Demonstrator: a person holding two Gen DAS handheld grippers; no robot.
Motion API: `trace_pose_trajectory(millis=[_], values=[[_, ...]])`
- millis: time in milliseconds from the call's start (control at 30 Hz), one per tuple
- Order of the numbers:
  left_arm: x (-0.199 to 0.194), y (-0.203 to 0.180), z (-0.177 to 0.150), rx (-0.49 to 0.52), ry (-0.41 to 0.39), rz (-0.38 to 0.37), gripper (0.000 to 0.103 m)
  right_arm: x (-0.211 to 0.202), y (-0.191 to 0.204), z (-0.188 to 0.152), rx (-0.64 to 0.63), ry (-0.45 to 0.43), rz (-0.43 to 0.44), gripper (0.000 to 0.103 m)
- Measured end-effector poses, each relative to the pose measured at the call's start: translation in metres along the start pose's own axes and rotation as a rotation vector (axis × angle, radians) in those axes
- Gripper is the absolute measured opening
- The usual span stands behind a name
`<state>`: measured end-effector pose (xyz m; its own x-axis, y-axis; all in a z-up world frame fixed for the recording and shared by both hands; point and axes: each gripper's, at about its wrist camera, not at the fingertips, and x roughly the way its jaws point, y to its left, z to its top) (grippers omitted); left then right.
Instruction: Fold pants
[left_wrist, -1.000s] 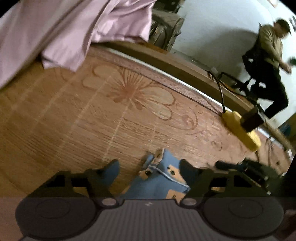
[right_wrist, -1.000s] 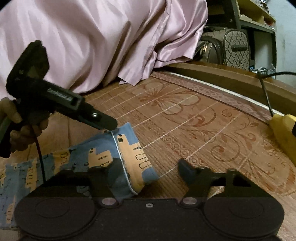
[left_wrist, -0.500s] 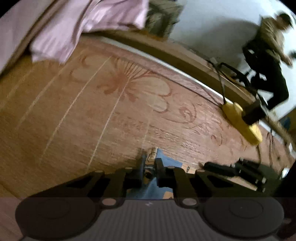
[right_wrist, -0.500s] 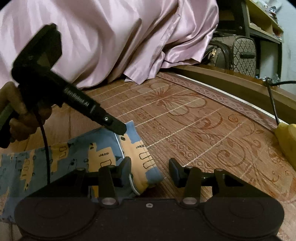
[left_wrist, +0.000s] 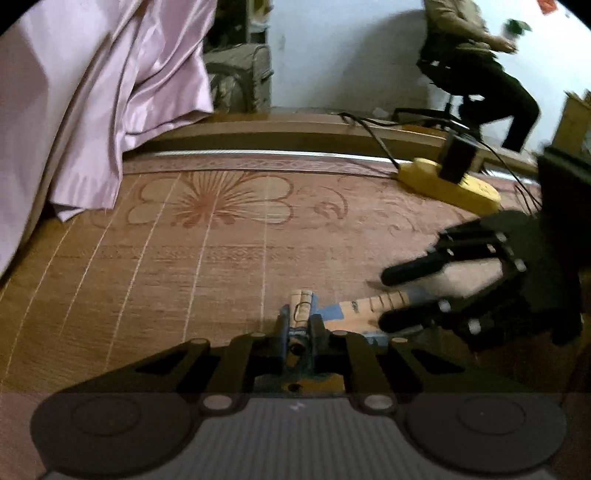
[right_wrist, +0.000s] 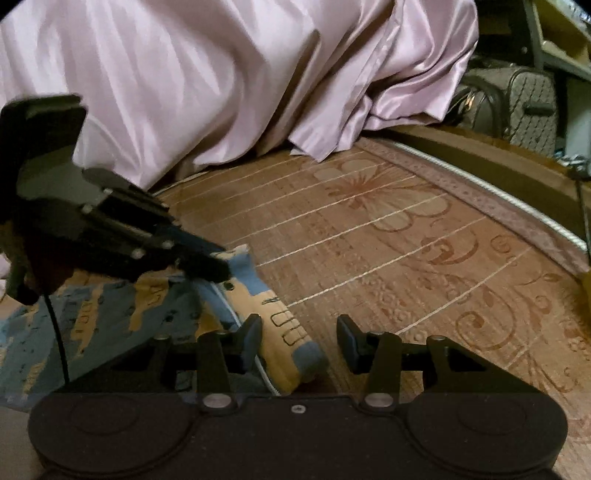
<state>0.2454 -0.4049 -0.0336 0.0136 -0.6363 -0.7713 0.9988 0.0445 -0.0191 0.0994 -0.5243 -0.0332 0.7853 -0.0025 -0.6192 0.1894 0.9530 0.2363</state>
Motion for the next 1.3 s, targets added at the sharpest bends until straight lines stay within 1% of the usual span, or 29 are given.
trace_pose_trajectory(millis=[100, 200, 300, 433, 633, 667, 700, 733, 800, 867, 900, 967, 1000, 1067, 1133, 1233, 1300], values=[[-0.013, -0.008, -0.018, 0.089, -0.043, 0.014, 0.012, 0.0, -0.002, 0.001, -0.005, 0.024, 0.032, 0.046], [-0.02, -0.012, -0.032, 0.102, -0.048, 0.017, 0.012, -0.002, -0.001, 0.001, -0.008, 0.048, 0.058, 0.045], [-0.027, -0.018, -0.042, 0.142, -0.057, 0.036, 0.012, -0.002, 0.001, 0.0, -0.006, 0.071, 0.08, 0.045], [-0.032, -0.026, -0.051, 0.193, -0.078, 0.054, 0.012, -0.004, 0.008, -0.001, -0.019, 0.096, 0.09, 0.045], [-0.035, -0.031, -0.058, 0.215, -0.089, 0.061, 0.013, -0.007, 0.011, -0.002, -0.02, 0.124, 0.126, 0.045], [-0.035, -0.031, -0.058, 0.222, -0.089, 0.063, 0.013, -0.007, 0.01, -0.002, -0.016, 0.126, 0.131, 0.043], [-0.035, -0.032, -0.059, 0.231, -0.089, 0.065, 0.013, -0.007, 0.011, -0.002, -0.014, 0.131, 0.137, 0.038], [-0.035, -0.032, -0.059, 0.235, -0.088, 0.067, 0.013, -0.007, 0.011, -0.002, -0.014, 0.137, 0.14, 0.031], [-0.036, -0.032, -0.061, 0.227, -0.084, 0.067, 0.014, -0.007, 0.013, -0.003, -0.021, 0.139, 0.138, 0.026], [-0.037, -0.033, -0.062, 0.23, -0.08, 0.07, 0.014, -0.008, 0.015, -0.003, -0.024, 0.137, 0.149, 0.019], [-0.038, -0.034, -0.063, 0.234, -0.078, 0.073, 0.014, -0.009, 0.015, -0.002, -0.029, 0.129, 0.163, 0.019], [-0.039, -0.035, -0.065, 0.233, -0.069, 0.075, 0.014, -0.013, 0.016, 0.0, -0.051, 0.111, 0.183, 0.02], [-0.039, -0.035, -0.066, 0.232, -0.065, 0.077, 0.014, -0.015, 0.015, 0.0, -0.062, 0.103, 0.196, 0.024], [-0.04, -0.036, -0.069, 0.242, -0.055, 0.081, 0.014, -0.016, 0.01, 0.001, -0.059, 0.093, 0.205, 0.036], [-0.041, -0.037, -0.073, 0.251, -0.042, 0.086, 0.015, -0.015, 0.005, 0.002, -0.036, 0.089, 0.213, 0.041], [-0.041, -0.036, -0.077, 0.237, -0.029, 0.087, 0.015, -0.01, -0.008, 0.003, 0.06, 0.094, 0.268, 0.042], [-0.041, -0.036, -0.078, 0.233, -0.024, 0.087, 0.015, -0.006, -0.012, 0.002, 0.107, 0.105, 0.286, 0.043]])
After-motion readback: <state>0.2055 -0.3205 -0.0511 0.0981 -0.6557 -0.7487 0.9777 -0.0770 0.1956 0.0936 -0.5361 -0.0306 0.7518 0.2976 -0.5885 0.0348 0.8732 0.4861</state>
